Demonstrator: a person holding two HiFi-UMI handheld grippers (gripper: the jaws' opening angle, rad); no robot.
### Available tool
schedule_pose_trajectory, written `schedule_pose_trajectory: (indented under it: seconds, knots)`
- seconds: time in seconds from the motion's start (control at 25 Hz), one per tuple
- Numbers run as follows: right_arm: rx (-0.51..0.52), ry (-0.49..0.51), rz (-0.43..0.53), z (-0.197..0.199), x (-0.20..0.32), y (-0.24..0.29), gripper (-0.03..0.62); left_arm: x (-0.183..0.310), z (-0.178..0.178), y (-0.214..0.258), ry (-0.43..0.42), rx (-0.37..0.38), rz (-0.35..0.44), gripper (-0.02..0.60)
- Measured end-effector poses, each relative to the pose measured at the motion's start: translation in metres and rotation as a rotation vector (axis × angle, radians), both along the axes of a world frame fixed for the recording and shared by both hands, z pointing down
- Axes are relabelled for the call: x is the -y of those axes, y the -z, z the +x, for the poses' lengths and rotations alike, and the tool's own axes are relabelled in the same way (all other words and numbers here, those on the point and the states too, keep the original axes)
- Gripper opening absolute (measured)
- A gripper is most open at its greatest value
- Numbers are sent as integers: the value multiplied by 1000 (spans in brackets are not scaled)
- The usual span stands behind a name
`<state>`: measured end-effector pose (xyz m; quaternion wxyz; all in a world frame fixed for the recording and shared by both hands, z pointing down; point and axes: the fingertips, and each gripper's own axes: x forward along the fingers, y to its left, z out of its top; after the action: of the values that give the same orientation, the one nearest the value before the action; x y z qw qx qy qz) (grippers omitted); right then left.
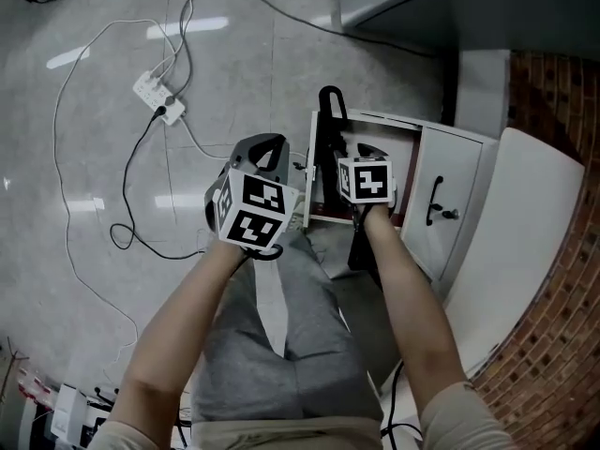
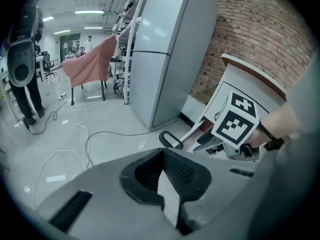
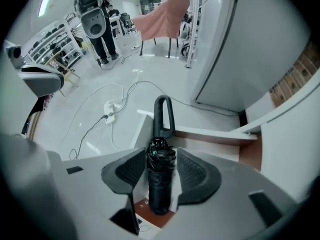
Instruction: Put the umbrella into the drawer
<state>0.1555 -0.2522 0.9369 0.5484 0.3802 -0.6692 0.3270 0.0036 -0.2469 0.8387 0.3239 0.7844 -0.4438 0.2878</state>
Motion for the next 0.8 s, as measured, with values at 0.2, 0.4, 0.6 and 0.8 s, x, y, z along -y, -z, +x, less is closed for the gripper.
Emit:
schedule_pose_trajectory:
  seconds: [0.2, 0.4, 0.6, 0.8]
  knots:
    - [13, -29, 109, -8, 19, 69, 174, 6, -7, 57, 22, -14, 51, 8]
    - [34, -77, 267, -16, 43, 153, 66, 16, -24, 123, 70, -50, 108, 8]
    - [102, -116, 417, -24, 62, 251, 25, 24, -34, 191, 74, -52, 146, 8]
    - [239, -122, 633, -55, 72, 382, 14, 34, -46, 262, 47, -47, 228, 8]
